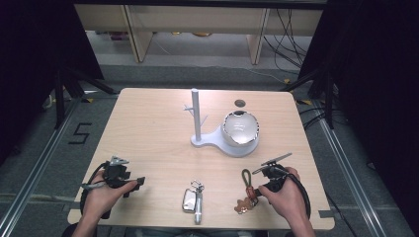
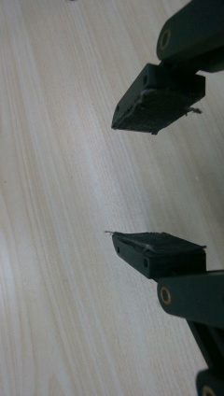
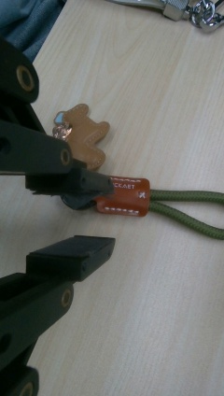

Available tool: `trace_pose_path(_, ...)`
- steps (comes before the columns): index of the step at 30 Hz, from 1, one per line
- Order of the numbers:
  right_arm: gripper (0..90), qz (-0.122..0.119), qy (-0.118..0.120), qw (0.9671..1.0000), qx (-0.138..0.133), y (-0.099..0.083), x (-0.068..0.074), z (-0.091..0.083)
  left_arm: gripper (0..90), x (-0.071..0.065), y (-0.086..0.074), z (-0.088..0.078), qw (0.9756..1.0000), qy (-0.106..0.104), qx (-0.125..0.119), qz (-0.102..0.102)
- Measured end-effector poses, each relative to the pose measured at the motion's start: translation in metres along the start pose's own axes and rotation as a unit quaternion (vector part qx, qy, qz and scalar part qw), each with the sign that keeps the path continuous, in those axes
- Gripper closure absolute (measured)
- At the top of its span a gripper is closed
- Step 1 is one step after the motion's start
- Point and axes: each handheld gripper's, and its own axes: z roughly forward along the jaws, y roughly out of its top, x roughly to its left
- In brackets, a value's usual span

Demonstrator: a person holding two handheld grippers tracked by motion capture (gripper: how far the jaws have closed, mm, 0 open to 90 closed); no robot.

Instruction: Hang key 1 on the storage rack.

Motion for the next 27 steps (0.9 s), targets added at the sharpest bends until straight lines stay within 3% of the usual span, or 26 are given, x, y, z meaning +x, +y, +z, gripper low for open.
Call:
trace_pose_path(2,68.1,0.01,0.001,0.9999,0.013,0.001,0.0,0.0,37.7,-0.001,0.001,0.001,1.0,0.003,-0.001,-0.002)
trace_pose_path(3,67.8,-0.003,-0.004,0.9999,0.013,0.003,-0.002,0.001,37.7,0.0,0.001,0.001,1.0,-0.003,-0.001,-0.001)
trace_pose_path(4,67.8,0.008,-0.001,0.9996,0.026,0.004,-0.001,0.002,37.7,0.0,0.002,0.001,1.0,-0.005,0.001,-0.004)
trace_pose_path(11,66.6,0.004,-0.007,0.9994,0.033,0.011,0.003,0.0,37.7,-0.003,0.002,-0.005,0.9999,-0.004,-0.01,0.001)
trace_pose_path(13,66.7,0.0,-0.007,0.9993,0.037,0.013,0.006,-0.001,37.7,-0.002,0.002,-0.009,0.9998,-0.014,-0.007,0.008)
trace_pose_path(14,66.7,-0.02,-0.011,0.9993,0.031,0.015,0.004,-0.001,37.7,-0.003,0.001,-0.011,0.9998,-0.015,-0.012,0.008)
trace_pose_path(15,66.9,0.005,-0.011,0.9992,0.037,0.017,0.009,0.0,37.7,-0.003,0.001,-0.013,0.9997,-0.019,-0.014,0.008)
trace_pose_path(17,66.9,-0.002,-0.012,0.9992,0.037,0.019,0.009,0.0,37.6,-0.004,0.001,-0.014,0.9997,-0.015,-0.016,0.012)
trace_pose_path(19,66.6,0.007,-0.013,0.9987,0.05,0.022,0.011,0.002,37.6,-0.004,0.0,-0.015,0.9997,-0.017,-0.016,0.012)
trace_pose_path(20,67.2,0.005,-0.016,0.9976,0.067,0.027,0.013,0.004,37.6,-0.005,0.0,-0.017,0.9997,-0.017,-0.014,0.012)
trace_pose_path(22,67.5,0.004,-0.016,0.9972,0.073,0.03,0.015,0.006,37.6,-0.005,0.0,-0.016,0.9997,-0.015,-0.018,0.011)
trace_pose_path(23,67.7,0.003,-0.005,0.9962,0.087,0.032,0.015,0.005,37.6,-0.006,0.0,-0.017,0.9997,-0.011,-0.017,0.011)
trace_pose_path(24,67.7,-0.008,-0.011,0.9961,0.087,0.033,0.014,0.008,37.6,-0.006,0.0,-0.015,0.9996,-0.019,-0.018,0.006)
trace_pose_path(26,67.7,-0.005,-0.011,0.9962,0.086,0.035,0.015,0.008,37.6,-0.005,0.0,-0.016,0.9997,-0.017,-0.012,0.012)
trace_pose_path(27,67.6,0.002,-0.015,0.9964,0.084,0.036,0.018,0.011,37.5,-0.006,0.0,-0.015,0.9997,-0.017,-0.018,0.005)
